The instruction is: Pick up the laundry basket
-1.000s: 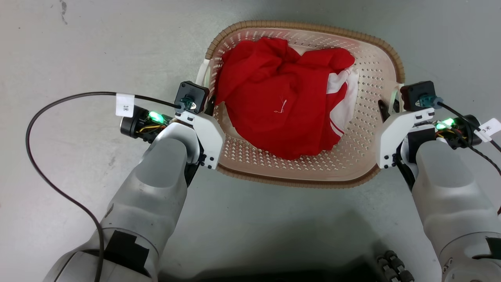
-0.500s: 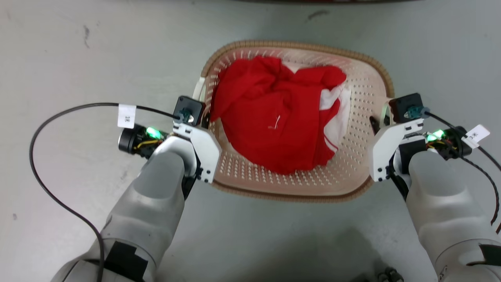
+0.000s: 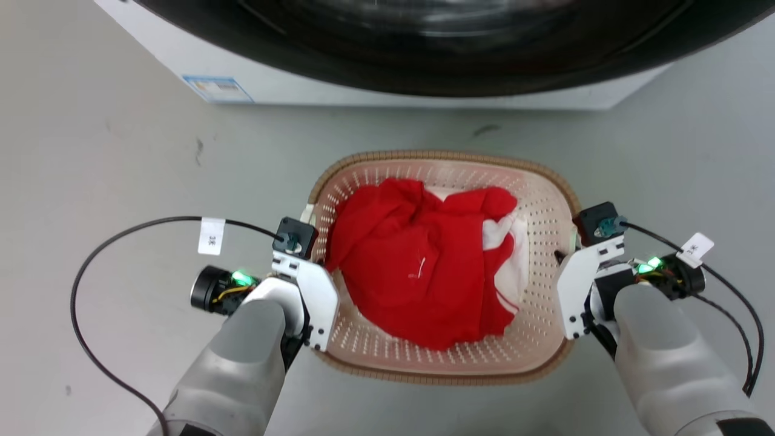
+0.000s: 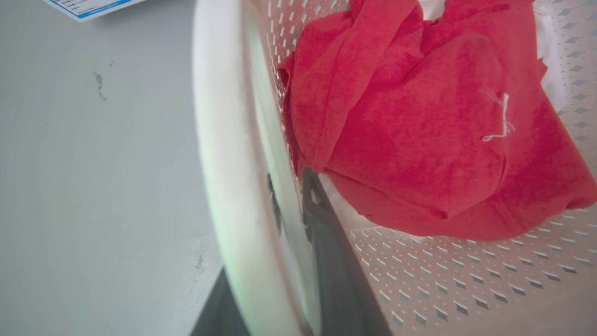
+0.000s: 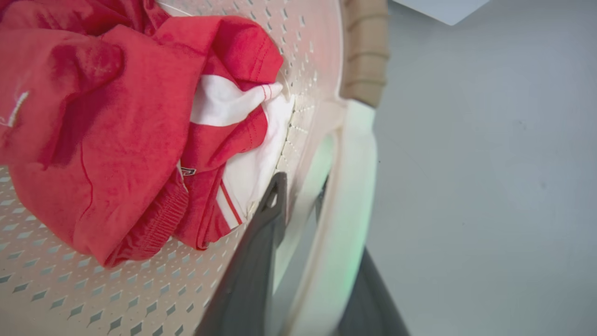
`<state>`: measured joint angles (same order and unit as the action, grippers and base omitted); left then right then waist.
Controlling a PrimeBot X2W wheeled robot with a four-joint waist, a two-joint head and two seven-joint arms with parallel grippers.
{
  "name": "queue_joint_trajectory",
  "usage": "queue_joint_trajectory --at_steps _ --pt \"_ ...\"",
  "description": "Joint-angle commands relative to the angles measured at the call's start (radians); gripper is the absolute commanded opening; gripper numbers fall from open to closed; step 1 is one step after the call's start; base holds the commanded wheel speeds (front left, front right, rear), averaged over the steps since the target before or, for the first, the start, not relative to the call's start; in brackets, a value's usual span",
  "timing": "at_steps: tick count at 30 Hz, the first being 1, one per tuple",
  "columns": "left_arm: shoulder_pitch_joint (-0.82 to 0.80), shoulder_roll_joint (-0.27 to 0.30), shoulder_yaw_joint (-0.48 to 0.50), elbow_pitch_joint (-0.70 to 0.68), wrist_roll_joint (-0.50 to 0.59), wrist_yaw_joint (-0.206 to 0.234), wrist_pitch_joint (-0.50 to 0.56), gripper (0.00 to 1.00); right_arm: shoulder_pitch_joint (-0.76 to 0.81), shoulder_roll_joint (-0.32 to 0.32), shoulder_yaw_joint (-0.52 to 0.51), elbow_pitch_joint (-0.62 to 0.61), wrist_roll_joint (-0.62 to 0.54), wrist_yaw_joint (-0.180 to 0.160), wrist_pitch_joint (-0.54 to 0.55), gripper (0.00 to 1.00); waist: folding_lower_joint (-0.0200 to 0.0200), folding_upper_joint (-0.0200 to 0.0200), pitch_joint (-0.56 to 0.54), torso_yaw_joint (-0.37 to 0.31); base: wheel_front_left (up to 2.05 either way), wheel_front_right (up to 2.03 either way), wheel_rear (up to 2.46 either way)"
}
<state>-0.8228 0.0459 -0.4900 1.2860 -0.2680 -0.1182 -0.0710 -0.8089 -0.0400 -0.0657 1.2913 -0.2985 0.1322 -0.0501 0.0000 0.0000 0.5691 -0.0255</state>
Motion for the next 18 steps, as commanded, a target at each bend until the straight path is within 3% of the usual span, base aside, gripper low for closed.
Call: queue_joint_trajectory --at_steps 1,18 --pt "0.026 0.007 -0.011 0.004 -0.004 -0.009 0.016 0.00 0.018 -0.019 0.025 -0.006 0.020 -0.003 0.011 0.00 0.0000 0.0000 -0.088 0.013 0.00 0.00 0.00" --pt "0.172 0.009 -0.101 0.002 -0.123 -0.014 0.167 0.00 0.170 -0.013 0.334 -0.006 0.323 -0.002 0.157 0.00 0.0000 0.0000 -0.429 0.047 0.00 0.00 0.00"
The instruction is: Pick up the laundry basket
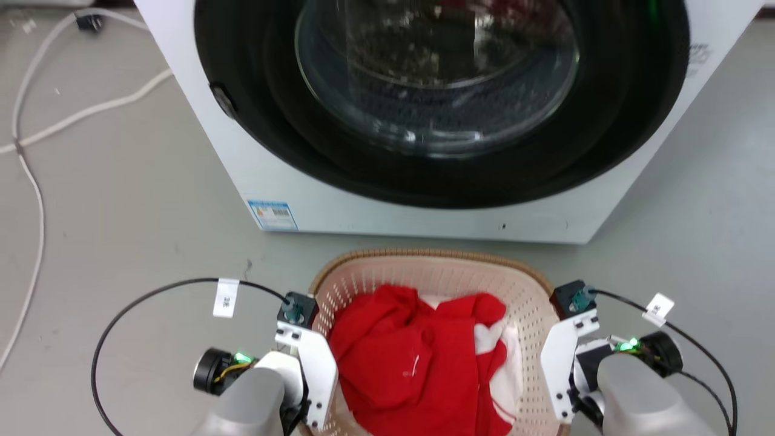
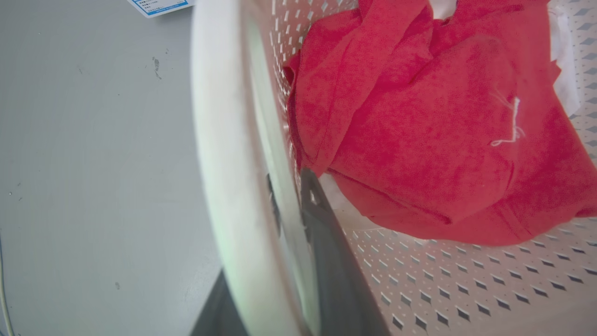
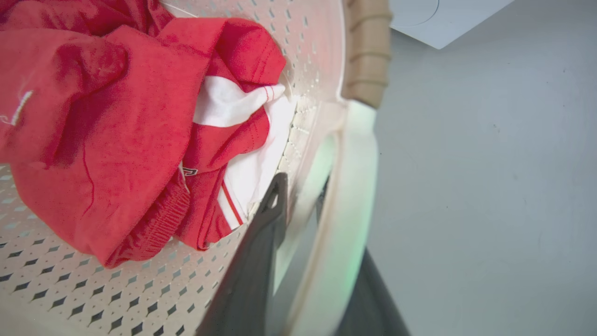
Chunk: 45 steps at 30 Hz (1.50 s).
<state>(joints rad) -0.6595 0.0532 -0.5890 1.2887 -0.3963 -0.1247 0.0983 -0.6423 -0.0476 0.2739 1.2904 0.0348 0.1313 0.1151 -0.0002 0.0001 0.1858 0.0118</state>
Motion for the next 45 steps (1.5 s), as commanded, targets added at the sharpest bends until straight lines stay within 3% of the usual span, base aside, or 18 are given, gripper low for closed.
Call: queue_joint_trajectory --at_steps 1,8,22,45 --pt "0.020 0.003 -0.010 -0.001 -0.004 -0.008 0.007 0.00 0.015 -0.005 0.010 -0.005 0.010 -0.001 0.000 0.00 0.0002 -0.0001 -0.067 0.012 0.00 0.00 0.00" --pt "0.083 0.019 -0.066 -0.026 -0.074 -0.008 0.082 0.00 0.067 -0.005 0.114 -0.008 0.114 -0.001 0.058 0.00 0.0002 -0.0001 -0.171 0.024 0.00 0.00 0.00" --pt "0.110 0.079 -0.179 -0.091 -0.213 -0.006 0.204 0.00 0.085 -0.005 0.272 -0.023 0.273 -0.001 0.160 0.00 0.0002 -0.0001 -0.241 0.026 0.00 0.00 0.00" --pt "0.097 0.113 -0.316 -0.106 -0.361 -0.006 0.237 0.00 0.085 -0.044 0.443 -0.036 0.456 -0.001 0.213 0.00 0.0002 -0.0001 -0.267 0.017 0.00 0.00 0.00"
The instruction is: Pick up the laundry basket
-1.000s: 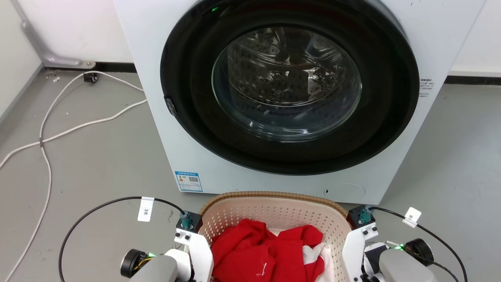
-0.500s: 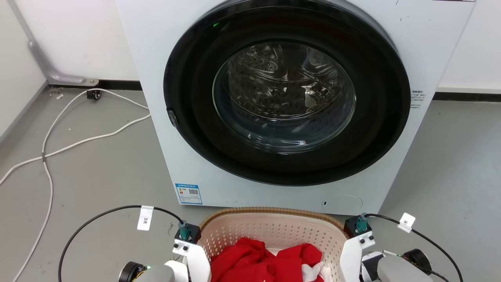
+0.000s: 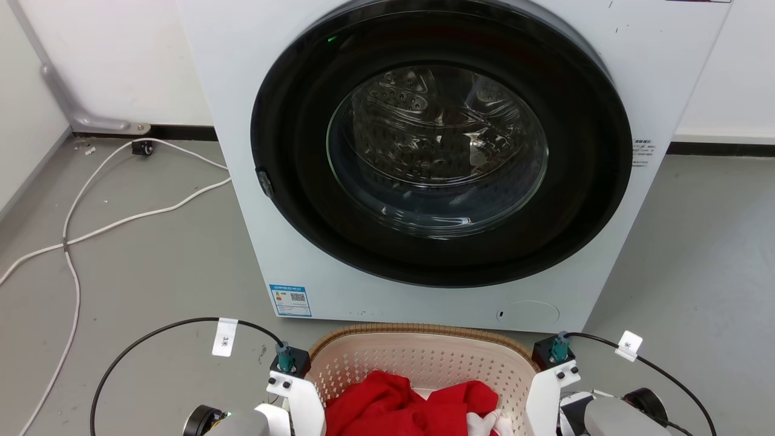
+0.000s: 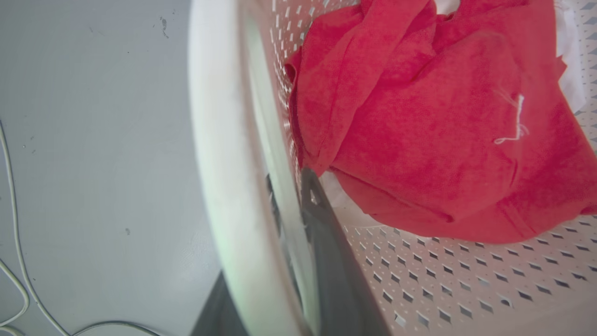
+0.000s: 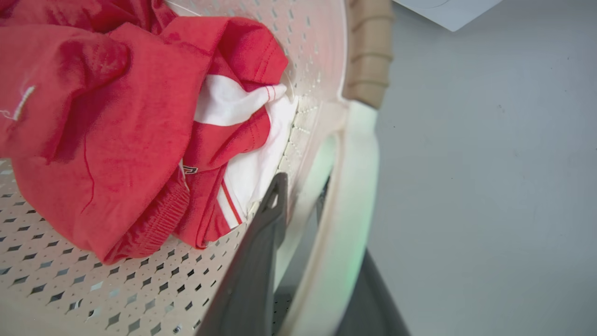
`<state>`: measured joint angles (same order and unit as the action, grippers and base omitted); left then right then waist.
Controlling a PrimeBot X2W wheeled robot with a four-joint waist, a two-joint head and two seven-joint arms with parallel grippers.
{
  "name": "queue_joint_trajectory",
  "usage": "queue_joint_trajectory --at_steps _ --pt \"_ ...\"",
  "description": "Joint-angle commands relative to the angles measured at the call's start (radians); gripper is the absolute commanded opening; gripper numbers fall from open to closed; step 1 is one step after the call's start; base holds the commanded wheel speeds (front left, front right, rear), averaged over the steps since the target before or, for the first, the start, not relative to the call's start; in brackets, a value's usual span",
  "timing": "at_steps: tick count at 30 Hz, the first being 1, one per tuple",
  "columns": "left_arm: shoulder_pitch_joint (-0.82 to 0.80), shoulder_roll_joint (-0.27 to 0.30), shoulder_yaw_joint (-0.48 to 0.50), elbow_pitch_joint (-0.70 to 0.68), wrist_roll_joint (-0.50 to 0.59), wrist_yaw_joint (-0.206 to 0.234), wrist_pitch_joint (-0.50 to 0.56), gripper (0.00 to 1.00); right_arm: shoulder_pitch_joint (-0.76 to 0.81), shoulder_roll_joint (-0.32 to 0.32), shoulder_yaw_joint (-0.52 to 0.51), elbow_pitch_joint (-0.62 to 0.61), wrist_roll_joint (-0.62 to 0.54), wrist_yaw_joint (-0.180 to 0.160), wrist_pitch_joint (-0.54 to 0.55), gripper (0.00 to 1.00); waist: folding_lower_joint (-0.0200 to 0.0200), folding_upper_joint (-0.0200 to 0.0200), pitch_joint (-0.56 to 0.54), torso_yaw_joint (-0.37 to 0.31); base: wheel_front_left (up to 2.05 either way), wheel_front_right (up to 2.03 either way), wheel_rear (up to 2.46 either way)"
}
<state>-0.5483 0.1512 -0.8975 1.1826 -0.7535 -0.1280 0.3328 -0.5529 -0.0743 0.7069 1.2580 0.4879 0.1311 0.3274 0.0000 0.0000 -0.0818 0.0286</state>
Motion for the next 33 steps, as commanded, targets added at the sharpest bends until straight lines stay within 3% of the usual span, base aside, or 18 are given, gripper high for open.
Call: queue_joint_trajectory --at_steps 1,33 --pt "-0.015 0.016 -0.014 0.000 -0.008 -0.002 0.002 0.00 -0.005 -0.019 0.016 -0.004 0.009 -0.001 0.001 0.00 0.0000 0.0000 0.002 0.000 0.00 0.00 0.00" --pt "-0.037 0.025 -0.146 0.023 -0.142 -0.002 -0.019 0.00 -0.037 -0.041 0.172 0.006 0.174 -0.001 0.001 0.00 0.0000 0.0000 0.017 -0.004 0.00 0.00 0.00"
